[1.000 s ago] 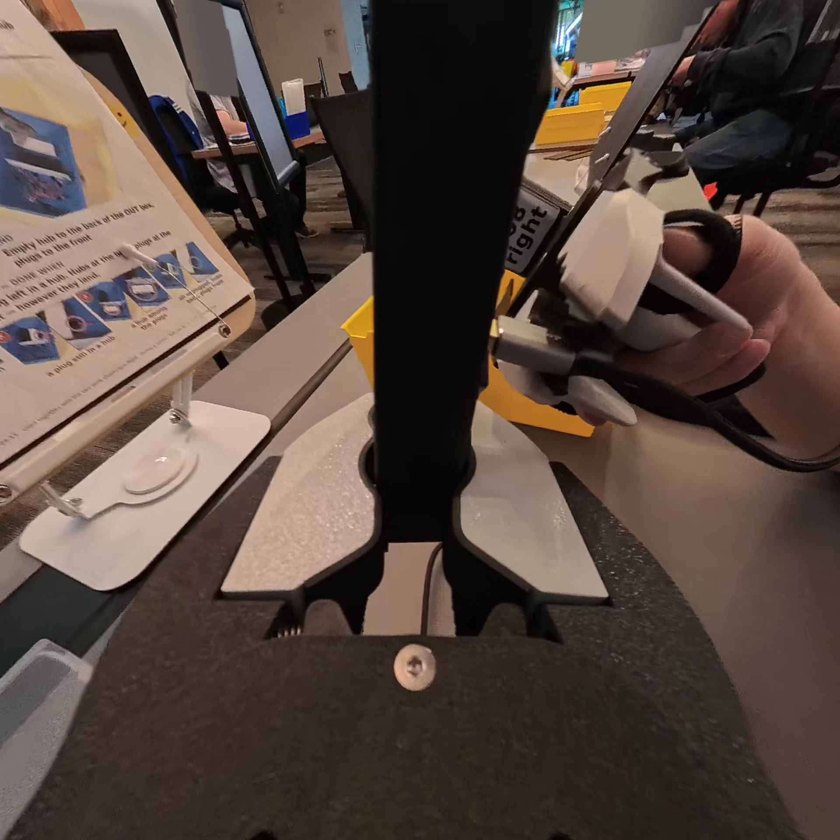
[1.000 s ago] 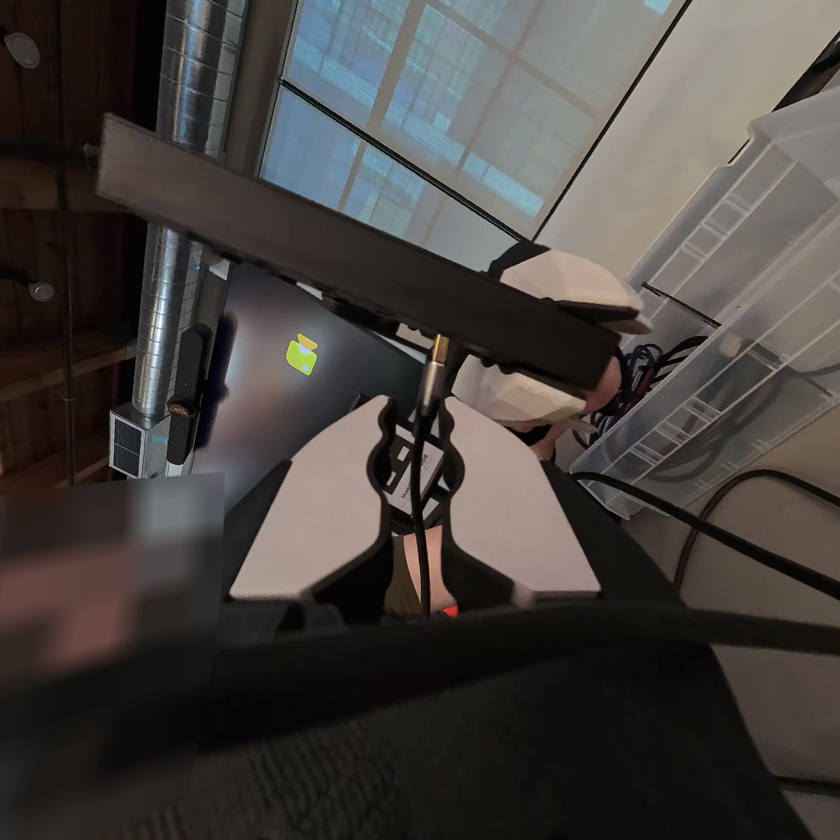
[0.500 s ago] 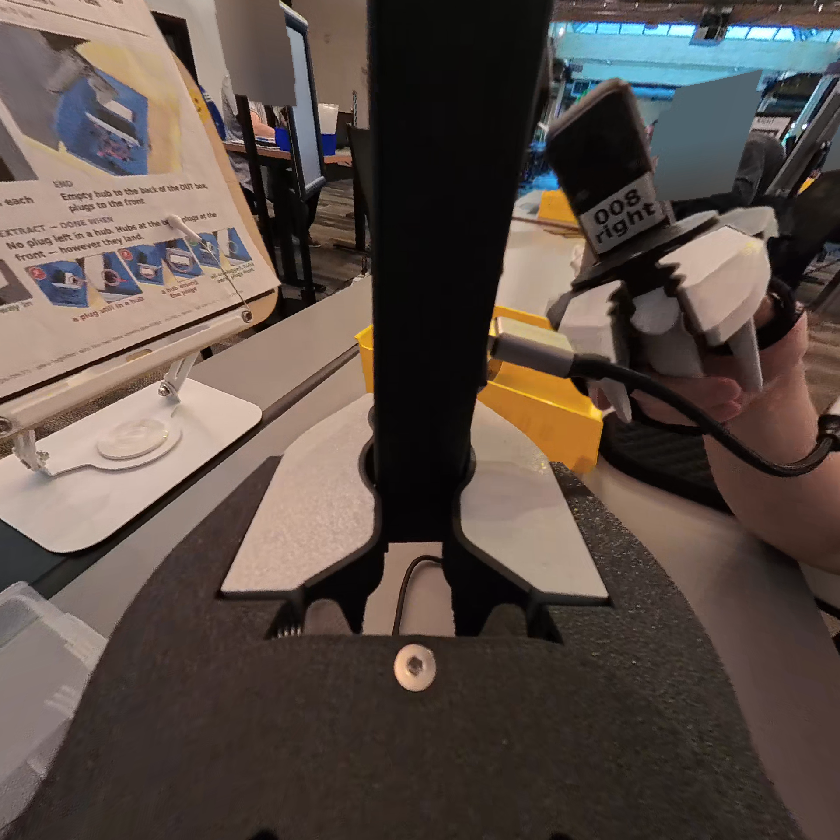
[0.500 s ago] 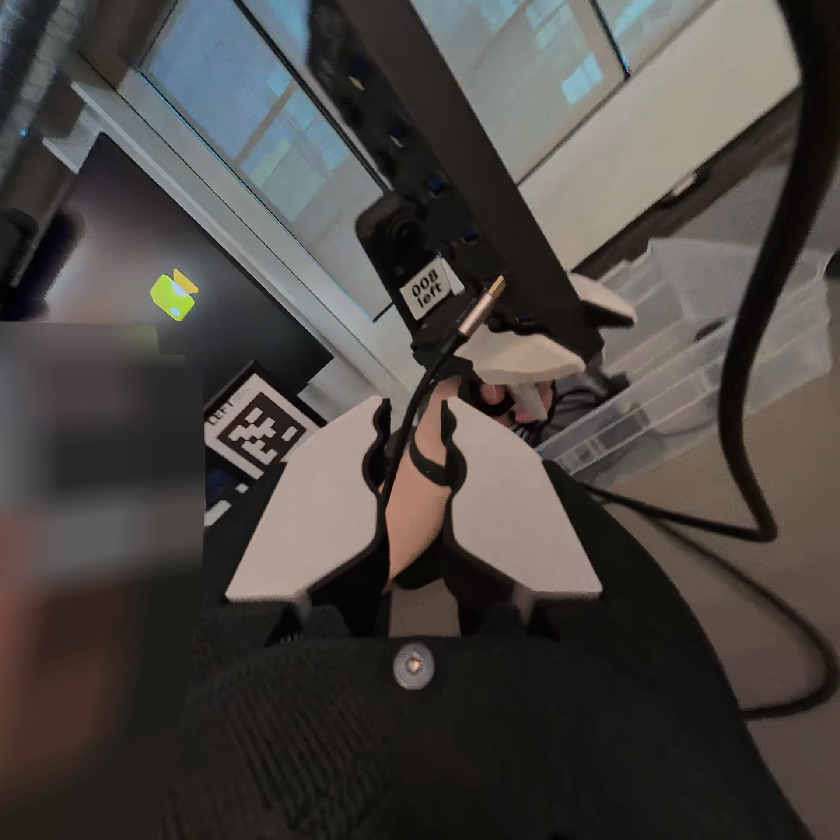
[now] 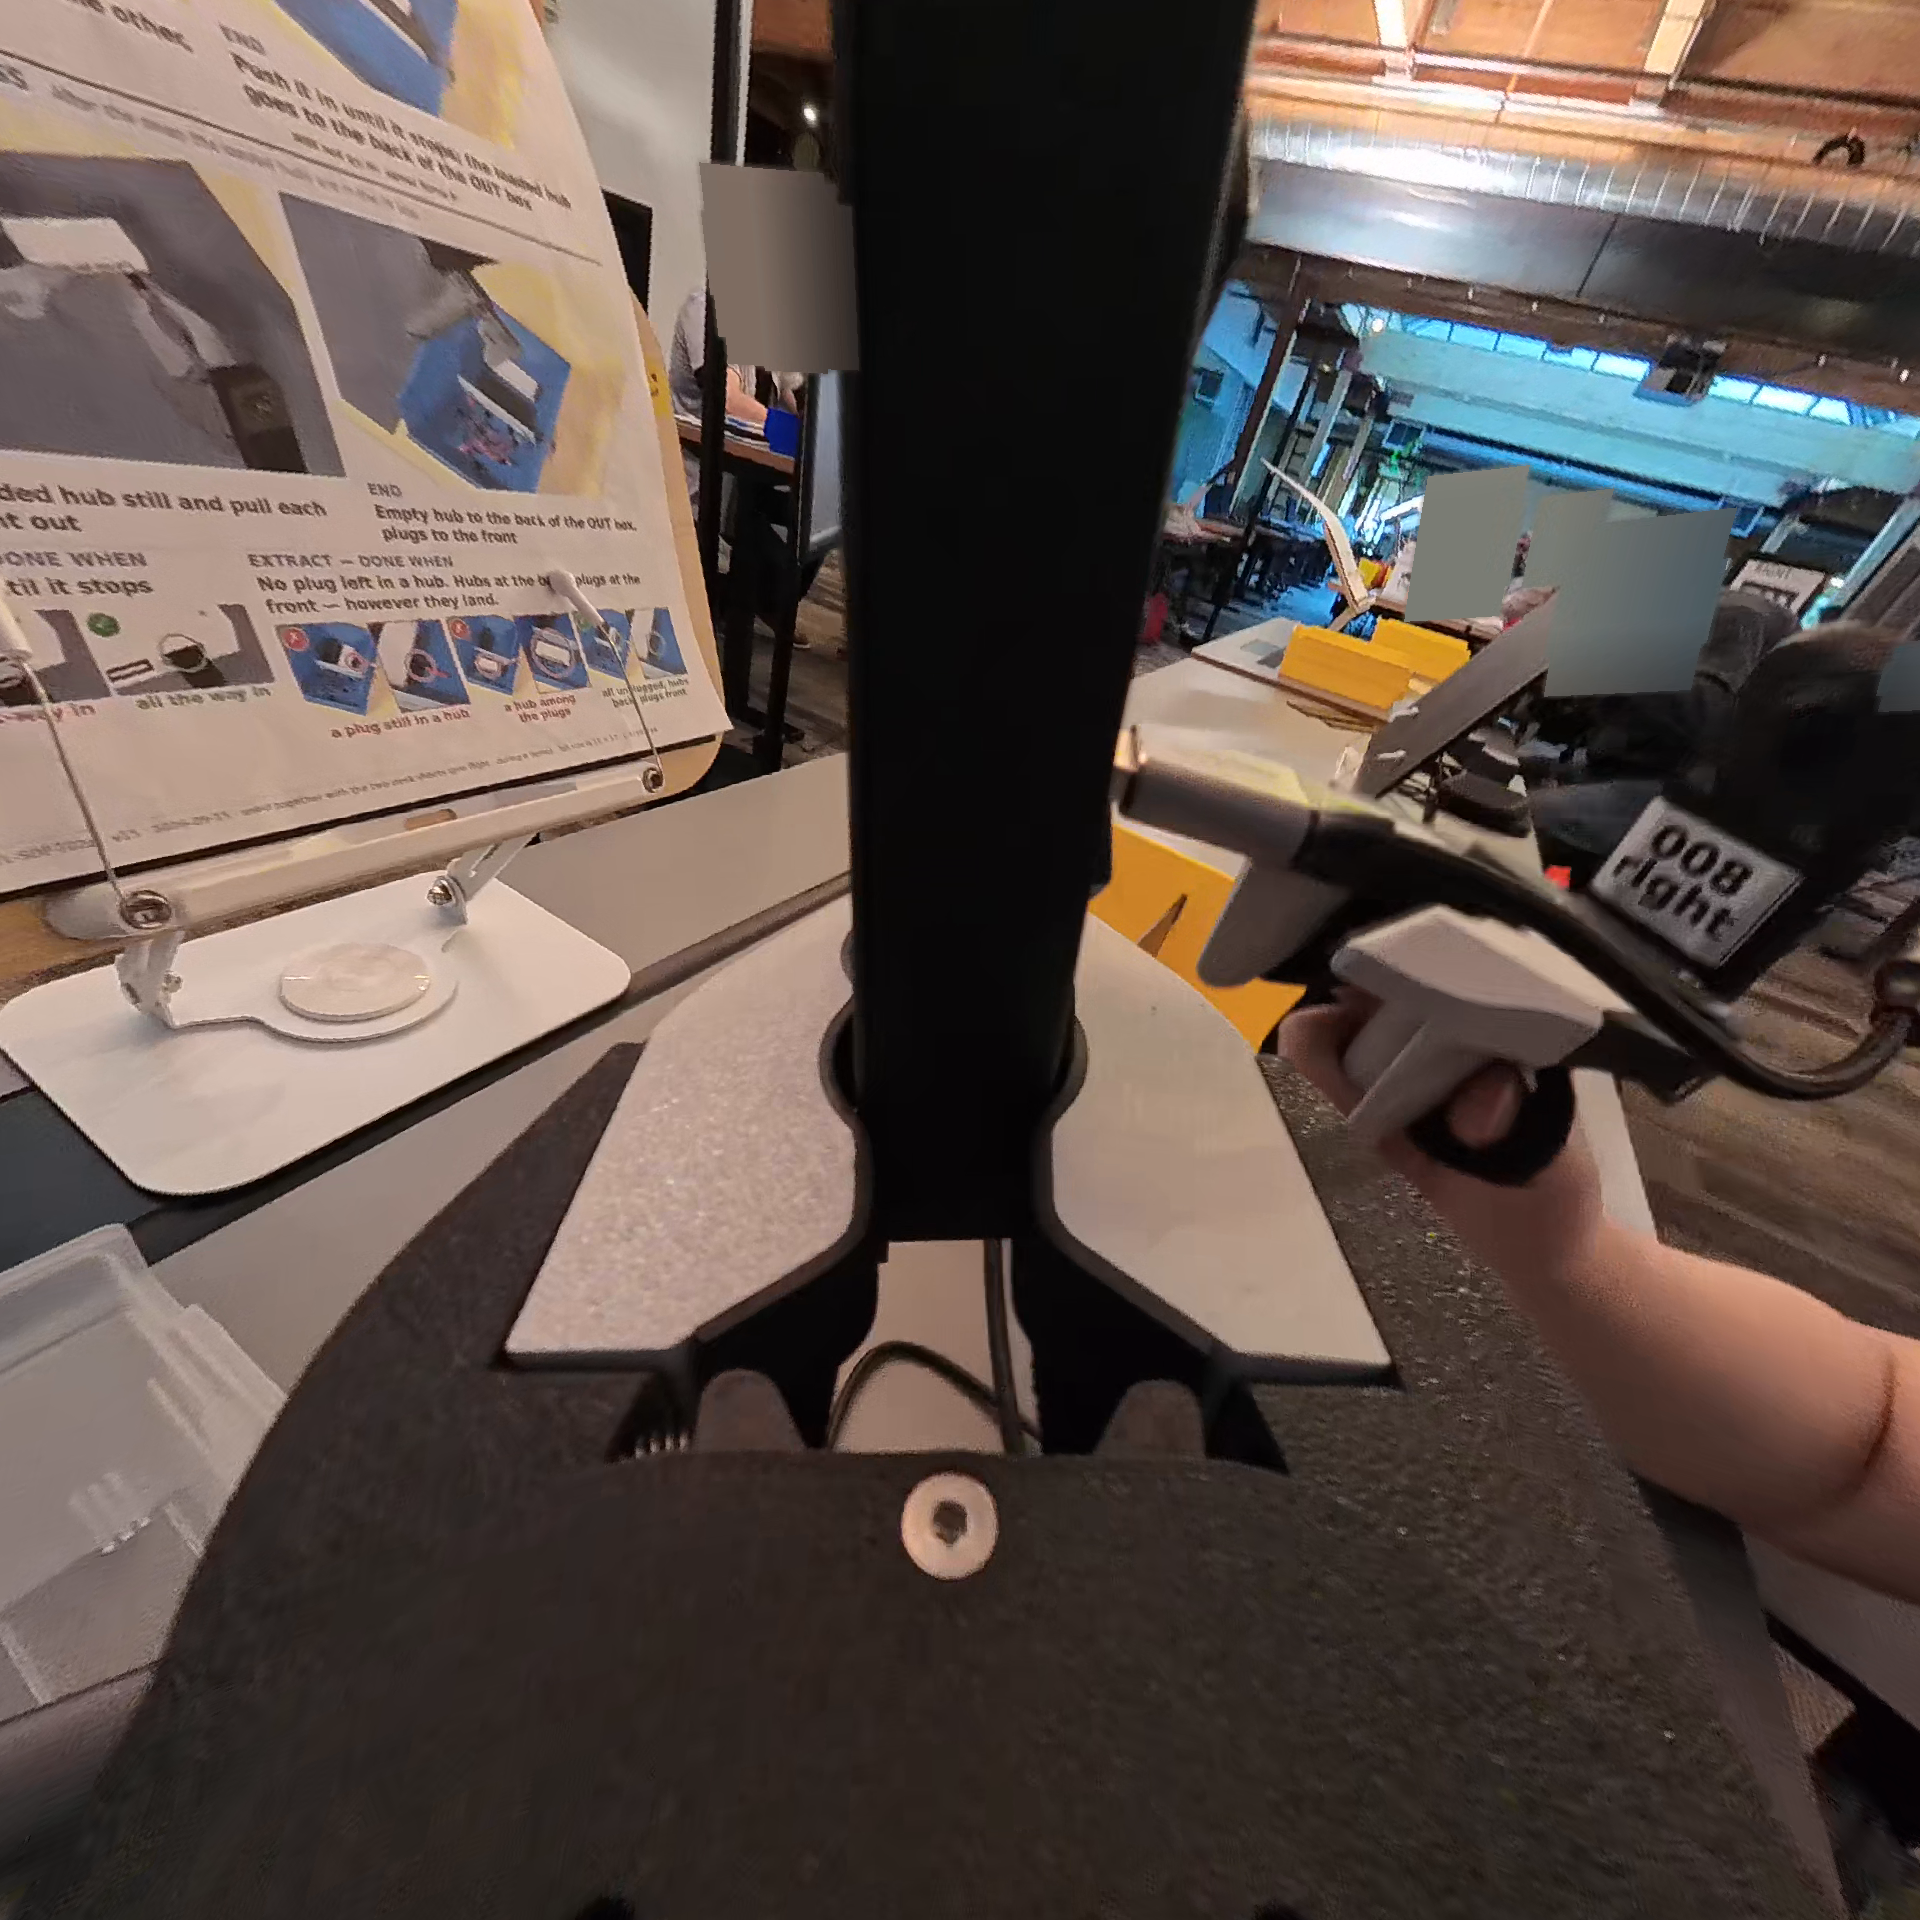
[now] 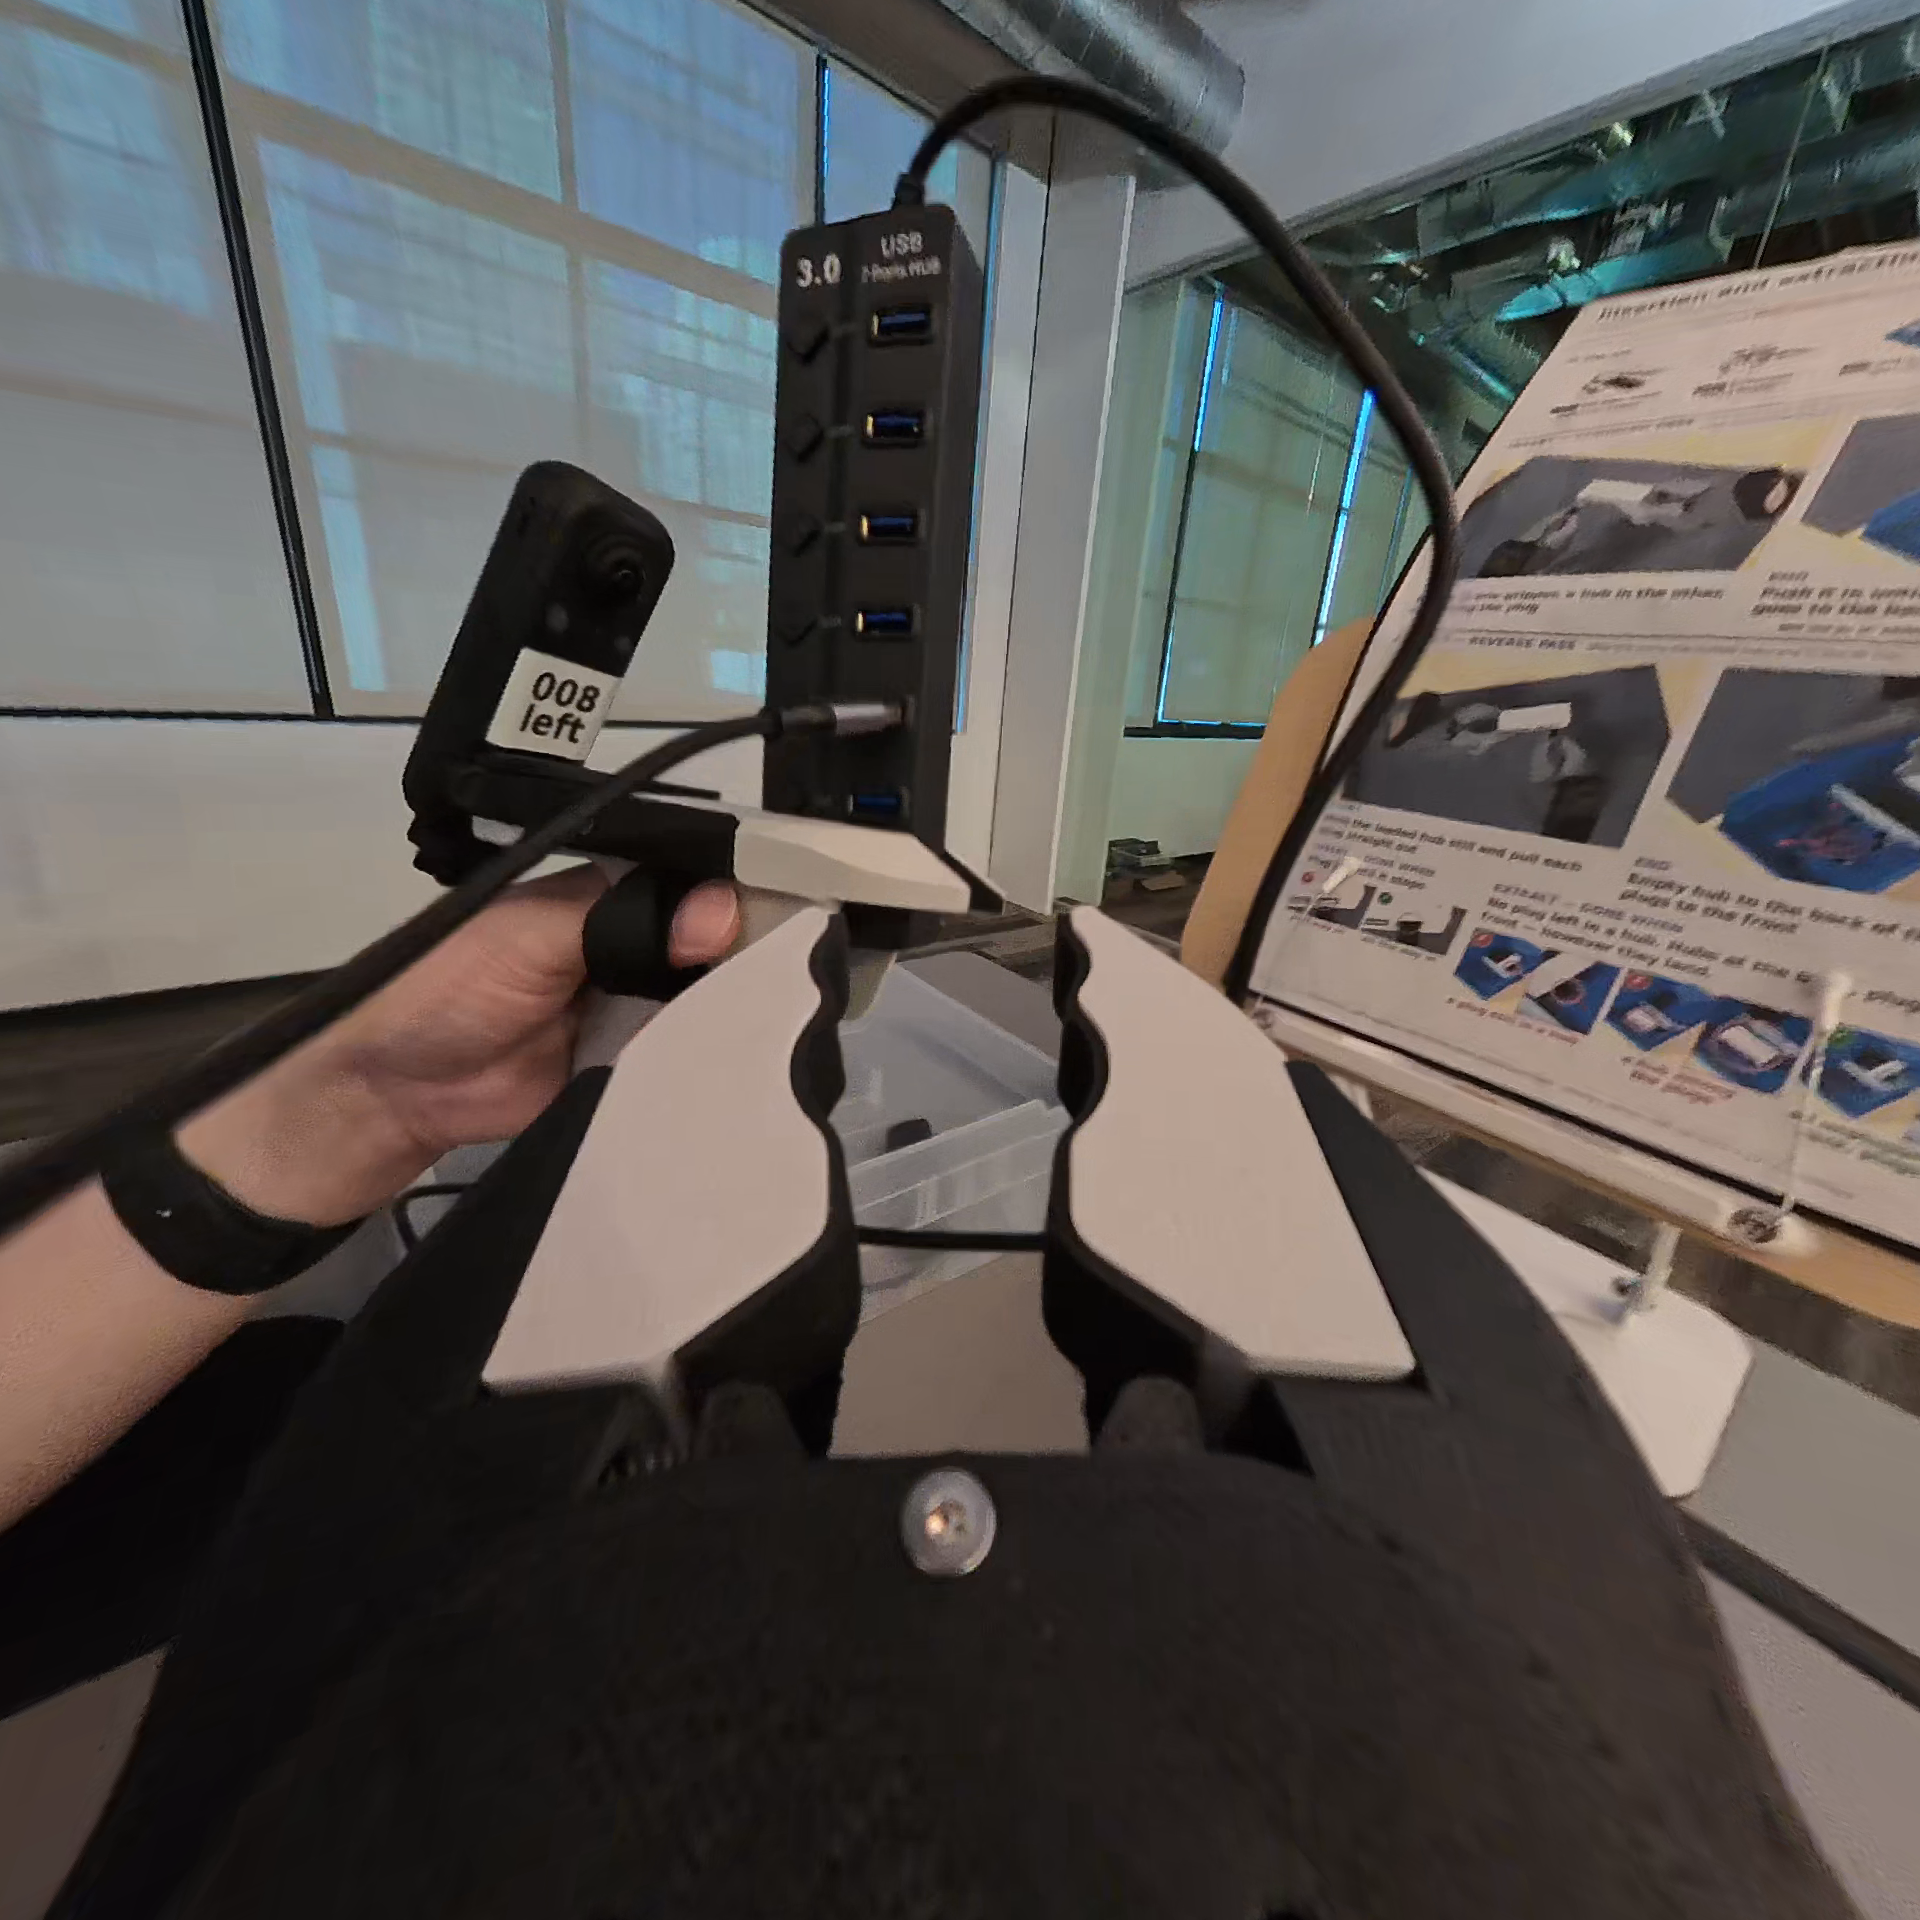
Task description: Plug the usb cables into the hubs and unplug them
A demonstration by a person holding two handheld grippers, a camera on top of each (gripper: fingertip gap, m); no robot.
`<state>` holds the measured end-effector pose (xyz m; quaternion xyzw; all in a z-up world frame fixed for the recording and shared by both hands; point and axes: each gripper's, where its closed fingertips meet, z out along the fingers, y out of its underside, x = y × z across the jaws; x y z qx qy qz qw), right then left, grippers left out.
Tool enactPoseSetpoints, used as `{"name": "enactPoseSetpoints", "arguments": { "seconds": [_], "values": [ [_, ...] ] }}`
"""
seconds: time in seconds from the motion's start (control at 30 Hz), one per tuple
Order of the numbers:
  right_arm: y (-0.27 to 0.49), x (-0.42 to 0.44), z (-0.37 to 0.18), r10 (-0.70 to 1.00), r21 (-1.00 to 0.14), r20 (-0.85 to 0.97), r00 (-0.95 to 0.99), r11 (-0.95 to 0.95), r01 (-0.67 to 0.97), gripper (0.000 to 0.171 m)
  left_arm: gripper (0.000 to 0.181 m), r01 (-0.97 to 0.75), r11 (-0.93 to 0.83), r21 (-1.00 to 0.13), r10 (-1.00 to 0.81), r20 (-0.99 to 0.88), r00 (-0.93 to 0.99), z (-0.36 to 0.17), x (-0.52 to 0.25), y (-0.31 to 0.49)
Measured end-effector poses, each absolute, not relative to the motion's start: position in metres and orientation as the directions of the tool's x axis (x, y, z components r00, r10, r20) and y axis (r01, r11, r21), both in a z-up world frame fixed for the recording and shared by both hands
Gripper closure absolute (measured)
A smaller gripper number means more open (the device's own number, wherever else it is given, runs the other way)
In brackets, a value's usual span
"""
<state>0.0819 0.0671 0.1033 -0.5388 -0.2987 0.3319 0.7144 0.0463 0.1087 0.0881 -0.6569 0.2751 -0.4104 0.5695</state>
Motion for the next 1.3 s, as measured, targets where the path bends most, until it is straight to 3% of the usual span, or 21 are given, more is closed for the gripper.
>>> {"name": "enactPoseSetpoints", "arguments": {
  "seconds": [0.27, 0.63, 1.03, 1.3],
  "values": [
    [0.070, 0.062, 0.070, 0.806, -0.964, 0.063, 0.589, 0.202, -0.174, 0.127, 0.156, 0.158, -0.200, -0.967, -0.779, 0.255, 0.573, 0.093, 0.035, 0.115],
    [0.048, 0.052, 0.068, 0.826, -0.926, 0.077, 0.559, 0.266, -0.266, 0.127, 0.156, 0.203, -0.204, -0.958, -0.743, 0.287, 0.605, 0.094, 0.026, 0.121],
    [0.036, 0.052, 0.090, 0.647, -0.894, 0.245, 0.723, 0.439, -0.090, 0.122, 0.156, 0.186, -0.214, -0.959, -0.695, 0.283, 0.661, 0.077, 0.042, 0.127],
    [0.047, 0.065, 0.096, 0.602, -0.922, 0.156, 0.783, 0.373, -0.103, 0.122, 0.155, 0.134, -0.190, -0.973, -0.716, 0.231, 0.659, 0.069, 0.072, 0.114]
  ]
}}
